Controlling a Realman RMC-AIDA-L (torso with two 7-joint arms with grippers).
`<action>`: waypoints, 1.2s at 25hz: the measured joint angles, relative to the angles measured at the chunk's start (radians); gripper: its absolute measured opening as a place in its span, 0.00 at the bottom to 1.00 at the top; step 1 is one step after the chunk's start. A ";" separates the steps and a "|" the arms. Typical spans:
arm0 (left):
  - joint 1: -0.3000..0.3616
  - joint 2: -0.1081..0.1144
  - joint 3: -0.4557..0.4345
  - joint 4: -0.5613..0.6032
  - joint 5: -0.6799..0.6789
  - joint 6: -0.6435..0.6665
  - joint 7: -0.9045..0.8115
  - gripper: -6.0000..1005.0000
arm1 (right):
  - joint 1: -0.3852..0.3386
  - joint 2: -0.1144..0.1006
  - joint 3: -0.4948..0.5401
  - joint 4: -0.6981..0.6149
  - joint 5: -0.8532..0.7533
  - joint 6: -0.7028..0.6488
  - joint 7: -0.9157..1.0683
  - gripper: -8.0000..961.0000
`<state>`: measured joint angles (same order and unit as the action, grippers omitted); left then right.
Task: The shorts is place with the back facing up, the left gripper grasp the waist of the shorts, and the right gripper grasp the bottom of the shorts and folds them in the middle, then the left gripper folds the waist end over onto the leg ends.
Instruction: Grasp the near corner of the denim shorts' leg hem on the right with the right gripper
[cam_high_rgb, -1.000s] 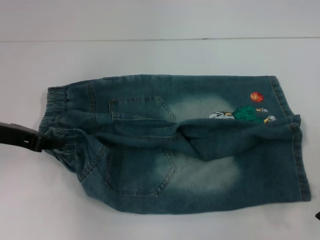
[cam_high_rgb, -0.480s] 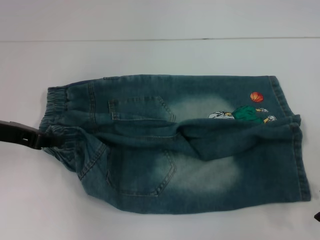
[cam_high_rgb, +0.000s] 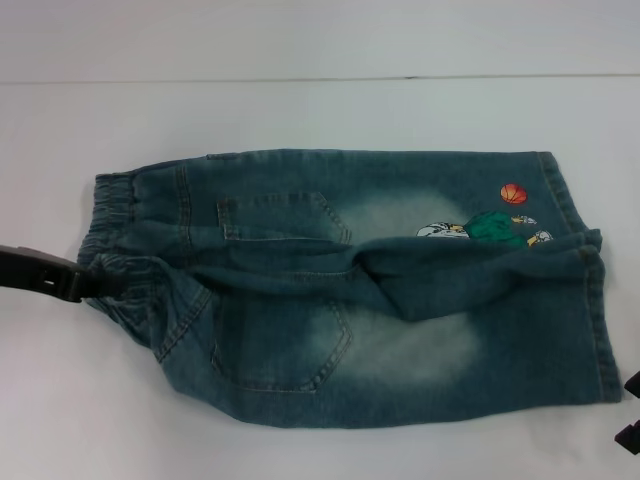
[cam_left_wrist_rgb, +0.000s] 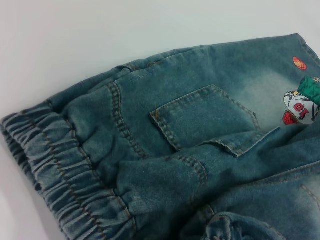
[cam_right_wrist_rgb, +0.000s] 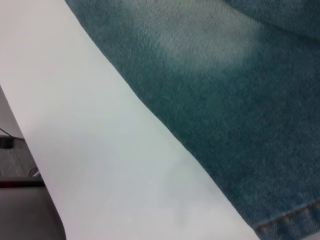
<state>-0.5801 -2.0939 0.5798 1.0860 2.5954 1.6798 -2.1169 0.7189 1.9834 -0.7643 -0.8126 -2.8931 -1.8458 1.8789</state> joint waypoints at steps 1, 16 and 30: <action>0.000 0.000 0.000 0.000 0.000 0.000 0.000 0.04 | 0.001 0.000 -0.007 0.005 0.000 0.004 0.002 0.98; 0.002 0.000 0.000 0.000 0.000 -0.001 0.002 0.04 | 0.005 0.012 -0.035 0.013 0.004 0.019 0.018 0.98; 0.002 0.003 0.000 -0.026 0.000 -0.009 0.007 0.04 | 0.018 0.013 -0.023 0.009 0.087 0.021 0.011 0.98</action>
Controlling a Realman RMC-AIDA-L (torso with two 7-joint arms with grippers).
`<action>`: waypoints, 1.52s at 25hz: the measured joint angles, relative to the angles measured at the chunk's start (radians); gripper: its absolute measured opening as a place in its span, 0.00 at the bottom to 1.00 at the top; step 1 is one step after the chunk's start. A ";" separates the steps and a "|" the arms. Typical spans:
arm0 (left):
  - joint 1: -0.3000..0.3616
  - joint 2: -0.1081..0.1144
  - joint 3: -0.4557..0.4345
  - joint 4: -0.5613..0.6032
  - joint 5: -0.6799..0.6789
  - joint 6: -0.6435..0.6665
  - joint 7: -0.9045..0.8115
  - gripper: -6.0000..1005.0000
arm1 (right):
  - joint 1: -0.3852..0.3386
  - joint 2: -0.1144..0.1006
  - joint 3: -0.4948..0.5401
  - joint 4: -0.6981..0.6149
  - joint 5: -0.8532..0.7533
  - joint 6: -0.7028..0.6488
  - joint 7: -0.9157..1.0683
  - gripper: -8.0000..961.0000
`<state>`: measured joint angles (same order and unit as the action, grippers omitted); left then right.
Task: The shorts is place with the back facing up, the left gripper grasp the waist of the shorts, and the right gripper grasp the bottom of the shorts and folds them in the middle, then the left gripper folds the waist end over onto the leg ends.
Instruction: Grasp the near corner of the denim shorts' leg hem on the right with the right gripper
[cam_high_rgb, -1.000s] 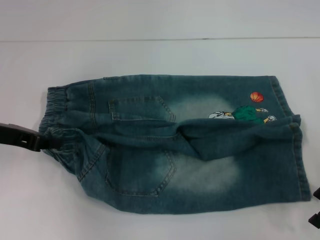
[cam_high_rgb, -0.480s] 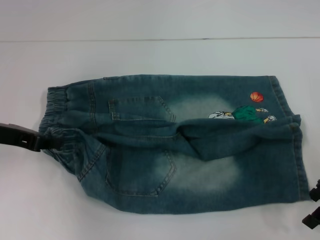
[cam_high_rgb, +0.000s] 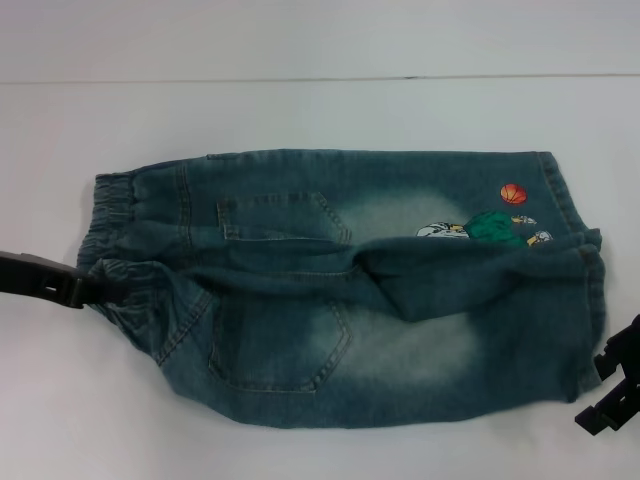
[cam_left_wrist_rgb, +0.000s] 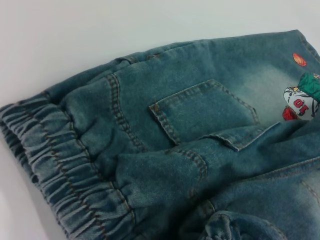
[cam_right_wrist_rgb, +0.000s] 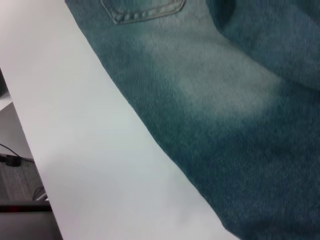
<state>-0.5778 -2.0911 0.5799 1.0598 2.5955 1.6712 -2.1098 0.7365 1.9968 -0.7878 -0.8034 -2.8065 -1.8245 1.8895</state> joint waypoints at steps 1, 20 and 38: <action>0.000 0.000 0.000 0.000 0.000 -0.001 0.000 0.04 | 0.002 0.000 0.000 -0.001 0.000 0.000 0.000 0.98; 0.004 0.000 0.000 -0.015 0.000 -0.004 0.004 0.04 | 0.018 0.013 -0.013 0.001 -0.003 0.024 -0.001 0.98; 0.010 -0.001 0.000 -0.015 -0.003 -0.005 0.005 0.04 | 0.007 0.019 -0.035 -0.001 -0.004 0.049 0.000 0.37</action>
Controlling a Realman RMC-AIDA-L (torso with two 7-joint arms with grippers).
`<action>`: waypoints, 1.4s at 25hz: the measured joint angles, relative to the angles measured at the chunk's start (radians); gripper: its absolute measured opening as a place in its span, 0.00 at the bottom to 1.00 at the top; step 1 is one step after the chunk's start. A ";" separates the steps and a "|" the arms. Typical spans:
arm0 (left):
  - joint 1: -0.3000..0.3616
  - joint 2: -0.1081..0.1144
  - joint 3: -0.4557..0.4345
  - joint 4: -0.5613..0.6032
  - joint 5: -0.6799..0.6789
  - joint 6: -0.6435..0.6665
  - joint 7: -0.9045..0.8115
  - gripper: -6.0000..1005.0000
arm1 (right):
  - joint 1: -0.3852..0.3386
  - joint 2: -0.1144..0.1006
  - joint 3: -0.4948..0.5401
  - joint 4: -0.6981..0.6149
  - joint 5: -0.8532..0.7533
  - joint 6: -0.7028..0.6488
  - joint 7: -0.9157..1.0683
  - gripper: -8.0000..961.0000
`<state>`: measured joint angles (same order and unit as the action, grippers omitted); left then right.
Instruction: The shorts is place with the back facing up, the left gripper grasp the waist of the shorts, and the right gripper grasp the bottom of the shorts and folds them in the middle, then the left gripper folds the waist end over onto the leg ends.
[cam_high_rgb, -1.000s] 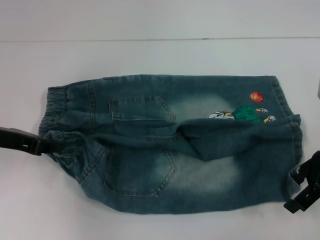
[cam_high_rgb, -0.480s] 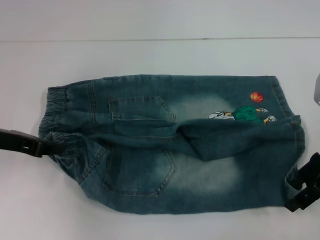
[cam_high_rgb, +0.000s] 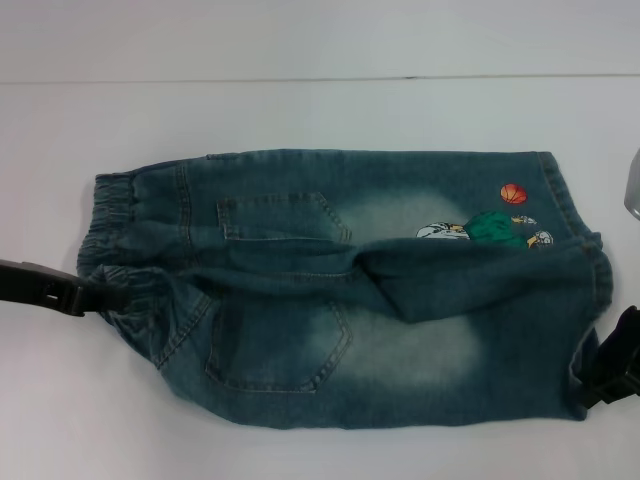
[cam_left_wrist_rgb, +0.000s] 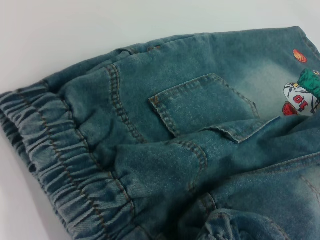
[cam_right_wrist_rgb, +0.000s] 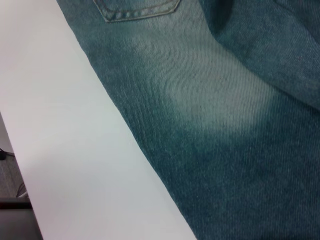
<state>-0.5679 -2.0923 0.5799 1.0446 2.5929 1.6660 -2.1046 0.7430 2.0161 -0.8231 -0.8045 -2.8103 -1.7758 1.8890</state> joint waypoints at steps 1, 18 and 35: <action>0.000 0.000 0.000 0.000 0.000 0.000 0.000 0.04 | 0.000 0.001 0.000 0.000 0.000 0.000 0.000 0.35; -0.005 0.007 -0.004 0.006 -0.015 0.019 -0.017 0.04 | -0.015 -0.023 0.091 -0.002 0.007 -0.021 -0.036 0.04; -0.084 0.110 -0.198 -0.092 -0.060 0.023 -0.226 0.04 | -0.142 -0.130 0.457 0.159 0.436 0.156 -0.090 0.04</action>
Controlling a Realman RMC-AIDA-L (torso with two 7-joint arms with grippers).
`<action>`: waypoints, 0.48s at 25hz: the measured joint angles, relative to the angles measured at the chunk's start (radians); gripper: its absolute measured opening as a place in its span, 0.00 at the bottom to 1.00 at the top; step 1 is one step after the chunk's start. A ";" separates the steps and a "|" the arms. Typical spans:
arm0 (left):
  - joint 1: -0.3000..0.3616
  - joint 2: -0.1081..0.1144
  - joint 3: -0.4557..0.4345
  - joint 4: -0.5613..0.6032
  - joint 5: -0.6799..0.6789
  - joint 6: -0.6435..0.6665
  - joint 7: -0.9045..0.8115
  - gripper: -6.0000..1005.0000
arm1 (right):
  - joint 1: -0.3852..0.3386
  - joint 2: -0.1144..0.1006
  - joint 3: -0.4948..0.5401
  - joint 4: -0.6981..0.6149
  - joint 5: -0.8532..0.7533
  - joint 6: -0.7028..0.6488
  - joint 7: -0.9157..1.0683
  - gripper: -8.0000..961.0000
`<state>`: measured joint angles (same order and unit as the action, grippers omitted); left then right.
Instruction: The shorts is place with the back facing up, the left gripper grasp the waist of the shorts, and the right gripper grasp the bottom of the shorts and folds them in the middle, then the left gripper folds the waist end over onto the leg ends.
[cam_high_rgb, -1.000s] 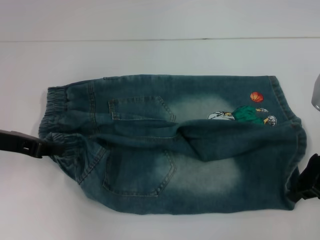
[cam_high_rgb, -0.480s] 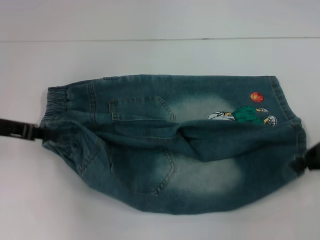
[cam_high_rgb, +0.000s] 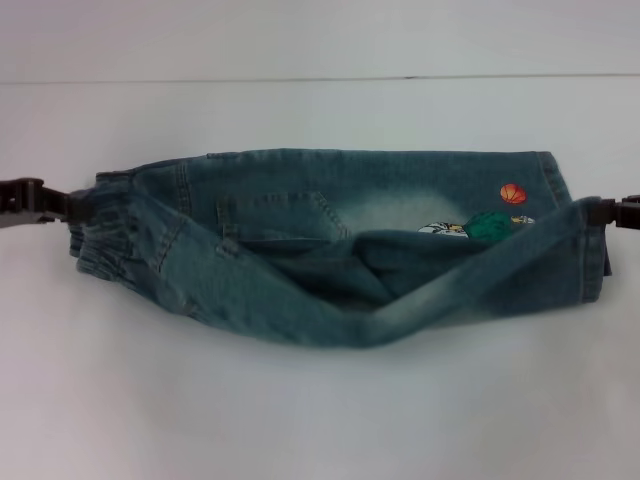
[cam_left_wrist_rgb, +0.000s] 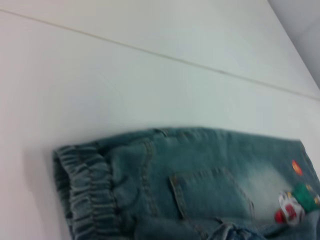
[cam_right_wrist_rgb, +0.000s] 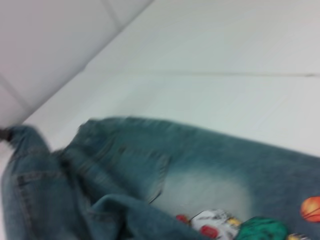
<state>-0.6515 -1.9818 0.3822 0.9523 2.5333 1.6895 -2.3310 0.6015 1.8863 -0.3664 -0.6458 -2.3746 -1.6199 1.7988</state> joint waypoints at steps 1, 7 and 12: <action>-0.001 0.001 -0.004 -0.005 0.000 -0.013 -0.003 0.04 | -0.003 -0.002 0.000 0.017 0.012 0.023 0.000 0.04; -0.001 -0.001 -0.012 -0.045 -0.016 -0.149 -0.037 0.04 | 0.005 0.003 0.000 0.062 0.058 0.151 -0.008 0.04; -0.002 -0.001 -0.012 -0.088 -0.044 -0.243 -0.038 0.04 | 0.020 0.014 -0.003 0.076 0.072 0.236 -0.002 0.04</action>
<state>-0.6535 -1.9825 0.3704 0.8646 2.4892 1.4463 -2.3686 0.6218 1.9004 -0.3694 -0.5701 -2.3029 -1.3837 1.7972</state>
